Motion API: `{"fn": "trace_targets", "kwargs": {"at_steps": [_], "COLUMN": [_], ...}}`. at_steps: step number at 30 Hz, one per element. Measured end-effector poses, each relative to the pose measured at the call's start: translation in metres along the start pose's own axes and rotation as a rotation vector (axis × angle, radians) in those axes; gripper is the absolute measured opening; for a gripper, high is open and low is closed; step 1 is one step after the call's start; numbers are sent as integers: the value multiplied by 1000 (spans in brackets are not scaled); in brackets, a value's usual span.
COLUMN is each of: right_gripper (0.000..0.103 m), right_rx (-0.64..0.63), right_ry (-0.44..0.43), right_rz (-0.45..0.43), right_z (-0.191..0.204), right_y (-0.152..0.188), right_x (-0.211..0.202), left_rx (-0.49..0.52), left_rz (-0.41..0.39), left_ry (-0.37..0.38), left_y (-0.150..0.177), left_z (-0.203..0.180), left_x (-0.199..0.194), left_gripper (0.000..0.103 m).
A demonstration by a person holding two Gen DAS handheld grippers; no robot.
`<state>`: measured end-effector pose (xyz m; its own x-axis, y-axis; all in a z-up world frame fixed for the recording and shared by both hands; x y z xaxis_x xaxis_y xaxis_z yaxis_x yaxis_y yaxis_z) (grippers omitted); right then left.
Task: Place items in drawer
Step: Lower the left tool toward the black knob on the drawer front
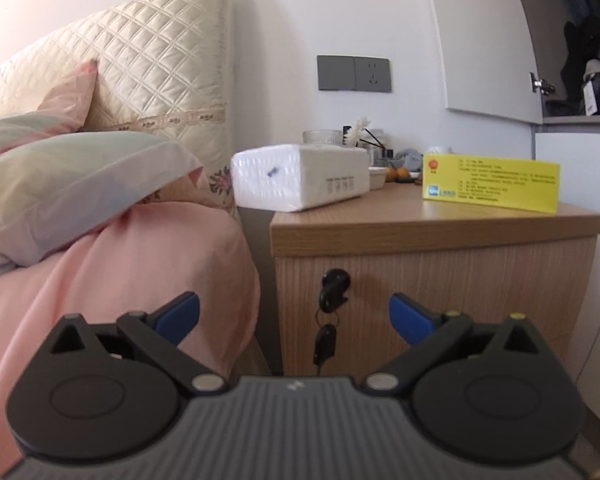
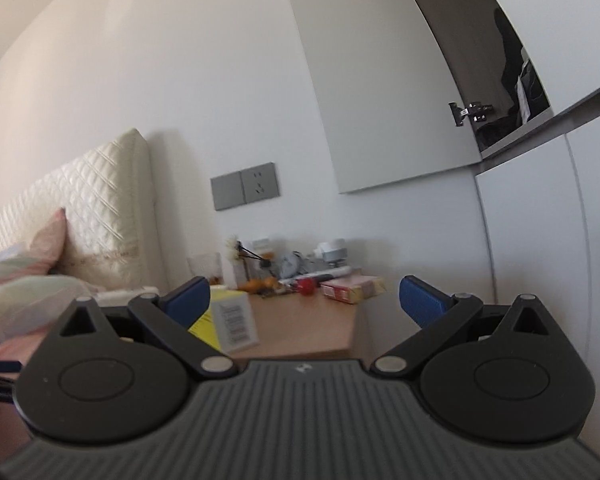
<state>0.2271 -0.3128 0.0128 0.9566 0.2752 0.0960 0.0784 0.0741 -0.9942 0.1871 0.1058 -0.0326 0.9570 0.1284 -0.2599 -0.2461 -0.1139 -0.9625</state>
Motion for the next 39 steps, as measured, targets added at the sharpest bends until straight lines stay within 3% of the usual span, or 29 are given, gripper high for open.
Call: {"fn": "trace_targets", "kwargs": {"at_steps": [7,18,22,28,39], "right_gripper": [103,103,103,103,103], "right_rx": [-42,-80,-104,-242,-218], "right_ry": [38,-52,-81,-116,-160], "right_rz": [68,143,183,265,305], "right_z": [-11,-9,-7,12,15], "right_y": [17,35,50,83,105], "right_x": [1,-6,0,24,51], "left_rx": [-1,-24,29,158,169], "left_rz": [10,23,47,64,51], "left_ry": [20,-5,11,43,67], "left_y": [6,11,18,29,35], "left_z": [-6,-4,-16,-34,-29], "left_x": [-1,9,20,42,72], "left_gripper": [102,102,102,102,102]}}
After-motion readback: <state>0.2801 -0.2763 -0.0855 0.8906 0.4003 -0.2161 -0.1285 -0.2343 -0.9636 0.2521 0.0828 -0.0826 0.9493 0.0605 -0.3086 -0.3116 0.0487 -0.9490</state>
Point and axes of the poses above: each gripper's, at about its wrist camera, not at the fingertips, and x roughly the way its jaws point, z to its left, y to its underside, the point moved 4 cm from there along x, roughly the way its jaws point, and after that the axes turned 9 degrees about -x, right-handed, at the moved point
